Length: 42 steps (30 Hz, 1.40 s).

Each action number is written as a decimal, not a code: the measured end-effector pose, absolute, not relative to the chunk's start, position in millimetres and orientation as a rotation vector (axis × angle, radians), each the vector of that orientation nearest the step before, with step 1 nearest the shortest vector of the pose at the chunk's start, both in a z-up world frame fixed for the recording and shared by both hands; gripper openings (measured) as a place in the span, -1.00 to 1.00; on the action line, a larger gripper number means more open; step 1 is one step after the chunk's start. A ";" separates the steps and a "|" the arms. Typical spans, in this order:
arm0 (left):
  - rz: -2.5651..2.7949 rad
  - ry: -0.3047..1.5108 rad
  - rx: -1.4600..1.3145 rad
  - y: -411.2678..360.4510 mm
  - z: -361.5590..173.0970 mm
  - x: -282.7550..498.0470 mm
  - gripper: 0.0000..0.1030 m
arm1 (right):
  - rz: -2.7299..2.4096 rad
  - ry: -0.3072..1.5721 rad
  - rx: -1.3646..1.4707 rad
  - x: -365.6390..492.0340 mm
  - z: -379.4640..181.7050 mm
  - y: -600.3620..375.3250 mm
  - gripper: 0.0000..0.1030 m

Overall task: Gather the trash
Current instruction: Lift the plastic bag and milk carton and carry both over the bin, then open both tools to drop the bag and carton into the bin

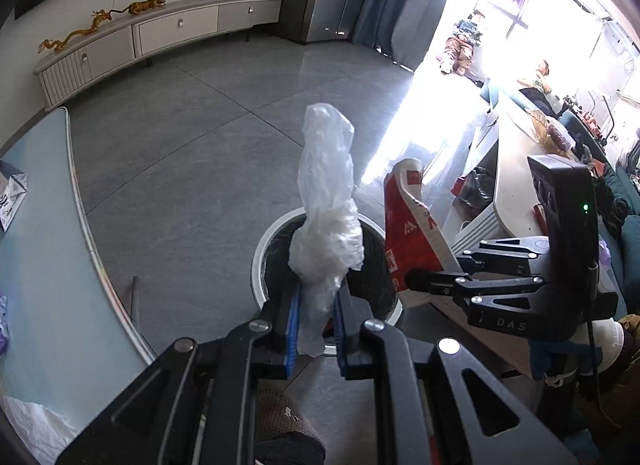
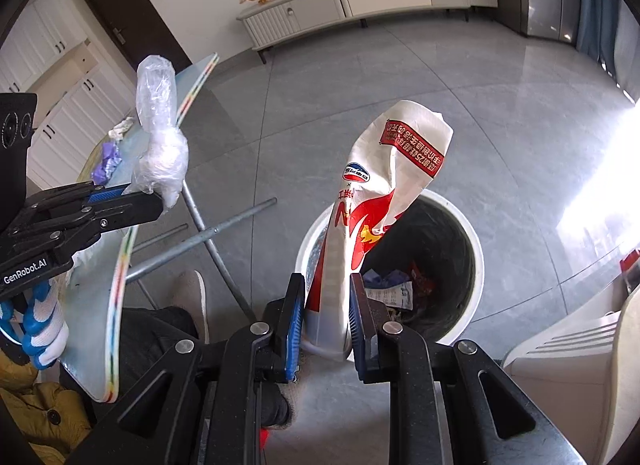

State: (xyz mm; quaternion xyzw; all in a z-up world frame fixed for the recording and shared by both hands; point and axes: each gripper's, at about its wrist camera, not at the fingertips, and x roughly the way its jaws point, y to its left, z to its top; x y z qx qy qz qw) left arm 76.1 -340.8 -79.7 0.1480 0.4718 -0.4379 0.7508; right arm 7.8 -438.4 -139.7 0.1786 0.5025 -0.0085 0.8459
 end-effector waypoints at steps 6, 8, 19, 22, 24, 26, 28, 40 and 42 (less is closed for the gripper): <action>-0.951 1.092 0.330 -368.8 -98.6 88.0 -0.73 | -0.006 1.090 0.420 21.3 -163.2 -450.3 -0.58; -0.951 1.111 0.330 -376.0 -104.7 92.2 -0.73 | -0.003 1.097 0.432 20.7 -169.8 -456.7 -0.58; -0.946 1.205 0.341 -396.6 -133.5 110.2 -0.73 | 0.005 1.158 0.482 33.0 -203.8 -469.4 -0.57; -0.956 1.210 0.349 -402.5 -136.0 108.4 -0.73 | 0.001 1.174 0.485 36.4 -208.1 -469.7 -0.56; -0.956 1.217 0.357 -404.5 -137.8 108.8 -0.73 | -0.002 1.179 0.492 36.7 -211.5 -470.9 -0.56; -0.957 1.227 0.359 -405.2 -139.4 110.4 -0.73 | -0.006 1.182 0.501 36.7 -214.7 -472.4 -0.54; -0.955 1.231 0.361 -405.7 -139.9 110.9 -0.70 | -0.010 1.184 0.506 37.2 -219.3 -474.4 -0.52; -0.986 1.258 0.292 -409.3 -136.9 112.9 -0.59 | -0.068 1.189 0.504 30.9 -221.8 -486.6 -0.19; -0.990 1.253 0.283 -408.9 -134.0 112.5 -0.39 | -0.075 1.186 0.504 28.2 -220.5 -487.1 -0.12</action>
